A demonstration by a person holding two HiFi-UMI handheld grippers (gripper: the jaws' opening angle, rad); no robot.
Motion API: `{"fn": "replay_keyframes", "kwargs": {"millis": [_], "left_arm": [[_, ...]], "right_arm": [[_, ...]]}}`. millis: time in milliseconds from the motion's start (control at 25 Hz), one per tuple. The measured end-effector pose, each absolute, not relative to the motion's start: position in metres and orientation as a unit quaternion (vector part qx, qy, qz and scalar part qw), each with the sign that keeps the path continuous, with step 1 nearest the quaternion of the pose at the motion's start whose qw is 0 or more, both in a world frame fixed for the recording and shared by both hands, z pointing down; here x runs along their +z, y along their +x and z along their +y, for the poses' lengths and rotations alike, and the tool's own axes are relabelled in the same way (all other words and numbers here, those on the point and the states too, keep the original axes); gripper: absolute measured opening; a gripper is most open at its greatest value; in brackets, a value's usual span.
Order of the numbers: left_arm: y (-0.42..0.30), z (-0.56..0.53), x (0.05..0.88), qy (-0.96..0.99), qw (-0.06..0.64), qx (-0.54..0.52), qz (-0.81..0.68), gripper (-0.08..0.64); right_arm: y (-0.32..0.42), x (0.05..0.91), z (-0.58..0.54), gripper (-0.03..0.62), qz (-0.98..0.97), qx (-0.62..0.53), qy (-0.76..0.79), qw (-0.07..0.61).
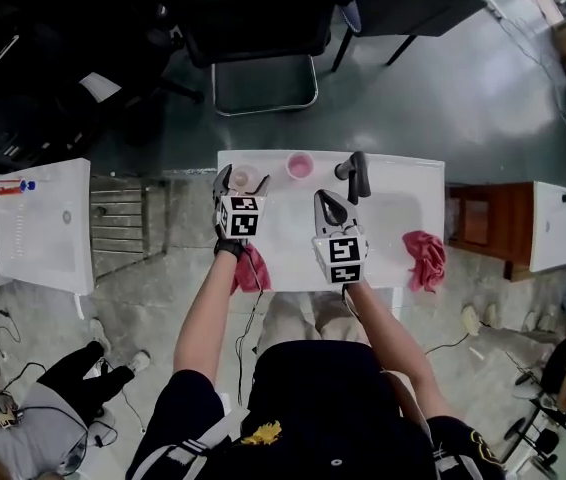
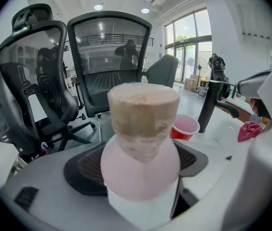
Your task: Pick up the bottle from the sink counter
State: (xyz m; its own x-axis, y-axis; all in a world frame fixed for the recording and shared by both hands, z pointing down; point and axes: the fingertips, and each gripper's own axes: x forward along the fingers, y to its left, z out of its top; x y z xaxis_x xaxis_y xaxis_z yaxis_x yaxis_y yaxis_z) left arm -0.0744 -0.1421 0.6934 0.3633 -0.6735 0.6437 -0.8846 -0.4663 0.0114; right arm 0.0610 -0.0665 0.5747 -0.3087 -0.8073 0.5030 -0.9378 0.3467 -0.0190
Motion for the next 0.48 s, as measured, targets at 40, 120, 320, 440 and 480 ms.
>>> {"fn": "replay_keyframes", "kwargs": {"millis": [40,120,320,440,480], "left_arm": [[-0.071,-0.140,0.688,0.807,0.179,0.289,-0.482,0.416],[-0.064,-0.136,0.677,0.811,0.175,0.287,-0.479,0.416],[-0.051,-0.124,0.647,0.819,0.165,0.279,-0.473,0.416],[-0.042,-0.116,0.629,0.825,0.163,0.272,-0.468,0.416],[-0.038,-0.112,0.621,0.826,0.165,0.268,-0.467,0.416]], "right_arm": [[0.063,0.573,-0.066,0.025,-0.793,0.156,0.551,0.206],[0.069,0.569,-0.064,0.025,-0.792,0.156,0.555,0.202],[0.082,0.553,-0.057,0.025,-0.787,0.151,0.568,0.188],[0.091,0.542,-0.056,0.025,-0.783,0.148,0.578,0.177],[0.095,0.538,-0.054,0.025,-0.781,0.147,0.581,0.174]]}}
